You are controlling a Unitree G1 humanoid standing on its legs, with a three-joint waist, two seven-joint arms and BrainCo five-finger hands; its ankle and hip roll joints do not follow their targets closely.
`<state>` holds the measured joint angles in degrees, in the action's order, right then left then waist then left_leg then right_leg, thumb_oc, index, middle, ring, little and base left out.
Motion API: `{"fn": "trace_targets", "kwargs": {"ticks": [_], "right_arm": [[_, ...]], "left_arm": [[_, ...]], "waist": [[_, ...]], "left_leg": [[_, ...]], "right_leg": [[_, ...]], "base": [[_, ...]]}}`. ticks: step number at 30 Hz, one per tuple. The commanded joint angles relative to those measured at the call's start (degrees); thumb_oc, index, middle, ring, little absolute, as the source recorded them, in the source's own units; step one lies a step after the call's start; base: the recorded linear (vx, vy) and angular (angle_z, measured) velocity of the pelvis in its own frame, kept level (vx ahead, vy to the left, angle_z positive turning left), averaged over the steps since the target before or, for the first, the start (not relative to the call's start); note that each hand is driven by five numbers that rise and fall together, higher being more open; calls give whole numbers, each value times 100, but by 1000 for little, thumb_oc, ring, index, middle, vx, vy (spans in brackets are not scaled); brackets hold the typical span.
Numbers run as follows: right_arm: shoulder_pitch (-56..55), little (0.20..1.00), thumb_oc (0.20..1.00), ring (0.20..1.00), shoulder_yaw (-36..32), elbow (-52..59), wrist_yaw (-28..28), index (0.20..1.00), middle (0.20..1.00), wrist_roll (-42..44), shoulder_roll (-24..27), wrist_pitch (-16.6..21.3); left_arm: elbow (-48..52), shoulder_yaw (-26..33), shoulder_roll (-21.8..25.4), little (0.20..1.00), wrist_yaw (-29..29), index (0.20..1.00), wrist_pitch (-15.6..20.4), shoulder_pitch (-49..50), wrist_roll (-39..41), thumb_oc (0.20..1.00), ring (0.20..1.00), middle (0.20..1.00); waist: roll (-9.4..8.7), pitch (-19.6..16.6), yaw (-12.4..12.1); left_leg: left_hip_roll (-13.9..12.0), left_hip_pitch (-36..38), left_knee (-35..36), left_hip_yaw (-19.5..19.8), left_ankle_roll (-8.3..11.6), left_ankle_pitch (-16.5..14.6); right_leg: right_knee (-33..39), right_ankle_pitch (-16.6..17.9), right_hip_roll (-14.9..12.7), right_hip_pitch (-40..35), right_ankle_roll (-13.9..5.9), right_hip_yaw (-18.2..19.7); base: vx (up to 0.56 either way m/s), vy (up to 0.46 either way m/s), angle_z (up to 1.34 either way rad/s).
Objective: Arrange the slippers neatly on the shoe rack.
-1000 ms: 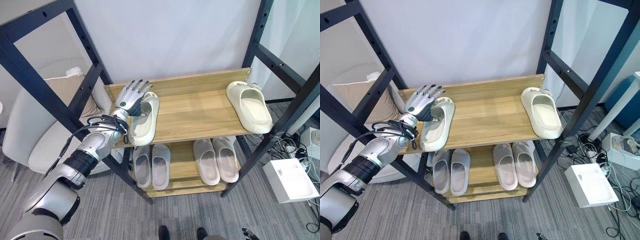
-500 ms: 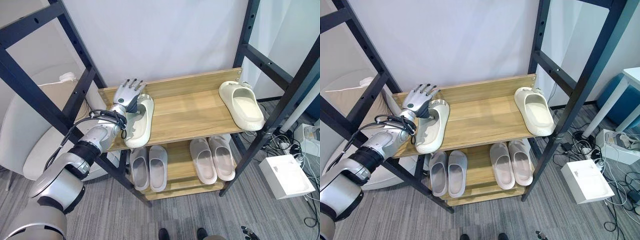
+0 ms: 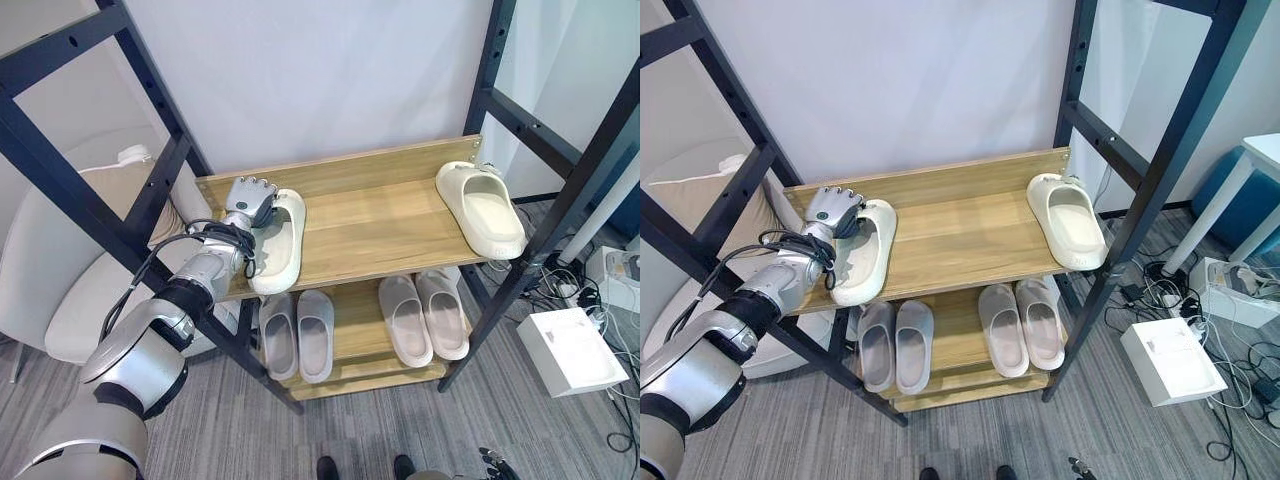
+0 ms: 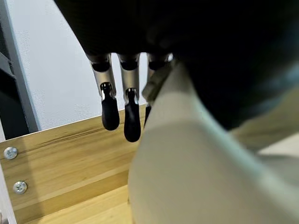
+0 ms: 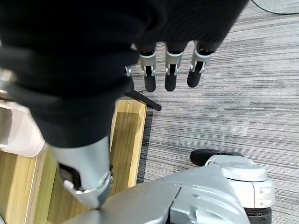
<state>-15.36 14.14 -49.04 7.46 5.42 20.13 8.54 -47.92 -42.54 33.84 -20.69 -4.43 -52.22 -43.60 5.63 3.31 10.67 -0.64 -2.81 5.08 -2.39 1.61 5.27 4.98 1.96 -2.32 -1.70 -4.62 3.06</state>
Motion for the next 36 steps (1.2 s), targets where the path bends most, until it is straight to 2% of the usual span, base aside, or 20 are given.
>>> {"fn": "trace_targets", "kwargs": {"ticks": [1, 5, 10, 11, 14, 18, 27, 36], "right_arm": [[84, 1000, 1000, 1000, 47, 387, 57, 1000, 1000, 144, -11, 143], [101, 1000, 1000, 1000, 48, 392, 48, 1000, 1000, 151, -39, 131], [70, 1000, 1000, 1000, -90, 476, 46, 1000, 1000, 172, -79, 101], [70, 1000, 1000, 1000, -86, 478, 45, 1000, 1000, 172, -73, 100], [82, 1000, 1000, 1000, -152, 478, 49, 1000, 1000, 178, -121, 49], [169, 1000, 1000, 1000, -146, 428, 50, 1000, 1000, 215, -123, 0], [417, 1000, 1000, 1000, -139, 279, 80, 1000, 1000, 380, -55, -64], [558, 1000, 1000, 1000, -177, 109, 228, 1000, 1000, 555, 66, -57]], "left_arm": [[-415, 96, 30, 200, 17, 200, -87, -593, 69, 200, 200, 200], [125, 239, 30, 200, -14, 200, -2, -508, 126, 200, 200, 200], [1485, 781, 136, 200, 13, 200, 124, -171, 265, 200, 200, 200], [1510, 797, 146, 200, 28, 200, 117, -154, 261, 200, 200, 200], [2290, 1104, 57, 200, 70, 200, 202, 80, 234, 200, 200, 200], [2550, 1134, -195, 200, 148, 200, 267, 55, 292, 200, 200, 200], [2104, 762, -638, 200, 195, 200, 257, -445, 458, 200, 200, 200], [577, -38, -1308, 200, 154, 200, 164, -1441, 631, 200, 200, 200]], "waist": [[-207, 284, 7], [-219, 281, -34], [-255, 304, -114], [-251, 299, -108], [-266, 297, -165], [-256, 289, -175], [-208, 254, -105], [-62, 242, 193]], "left_leg": [[-275, 413, -8, 132, 272, -362], [-262, 411, -8, 157, 261, -370], [-252, 354, -8, 207, 253, -310], [-252, 349, -8, 208, 253, -308], [-244, 327, -8, 236, 247, -311], [-234, 340, -8, 251, 239, -317], [-241, 391, -8, 223, 245, -317], [-267, 484, -8, 95, 266, -373]], "right_leg": [[-23, -371, -294, -170, -346, -215], [-19, -381, -300, -183, -339, -253], [-16, -341, -300, -168, -325, -307], [-16, -339, -299, -163, -325, -307], [-12, -340, -309, -177, -317, -341], [-12, -343, -309, -195, -308, -334], [-24, -353, -309, -222, -304, -310], [-44, -395, -300, -226, -308, -180]], "base": [[-2, -2, 3], [-1, -1, 1], [-27, -4, 1], [0, 0, 0], [-7, -2, 3], [-6, 1, 3], [0, 0, 0], [14, -3, -4]]}}
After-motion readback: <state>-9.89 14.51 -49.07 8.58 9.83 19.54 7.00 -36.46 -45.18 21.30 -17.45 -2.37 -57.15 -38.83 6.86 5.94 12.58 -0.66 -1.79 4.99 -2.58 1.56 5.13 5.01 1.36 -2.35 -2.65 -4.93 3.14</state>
